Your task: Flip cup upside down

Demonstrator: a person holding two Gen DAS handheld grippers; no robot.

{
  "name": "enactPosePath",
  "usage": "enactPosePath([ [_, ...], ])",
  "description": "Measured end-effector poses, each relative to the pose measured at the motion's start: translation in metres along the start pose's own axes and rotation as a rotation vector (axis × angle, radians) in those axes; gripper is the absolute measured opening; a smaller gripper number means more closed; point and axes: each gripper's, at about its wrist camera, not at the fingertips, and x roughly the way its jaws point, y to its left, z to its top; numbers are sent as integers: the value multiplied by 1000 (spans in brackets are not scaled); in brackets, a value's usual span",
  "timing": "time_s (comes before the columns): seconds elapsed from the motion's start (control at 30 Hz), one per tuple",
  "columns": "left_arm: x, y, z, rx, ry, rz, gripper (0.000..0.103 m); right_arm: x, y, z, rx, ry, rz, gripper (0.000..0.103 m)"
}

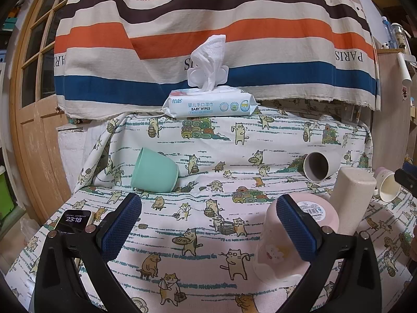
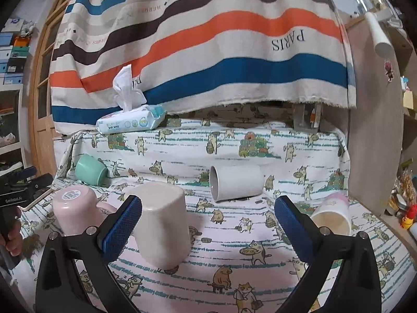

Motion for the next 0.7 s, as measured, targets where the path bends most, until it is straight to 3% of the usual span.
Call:
enactPosePath([
  [0.1,0,0,0,0,1,0,103,9,3,-1,-11,44,-11,103],
  [0.7,0,0,0,0,0,3,103,4,3,-2,-7,38,-32,103],
])
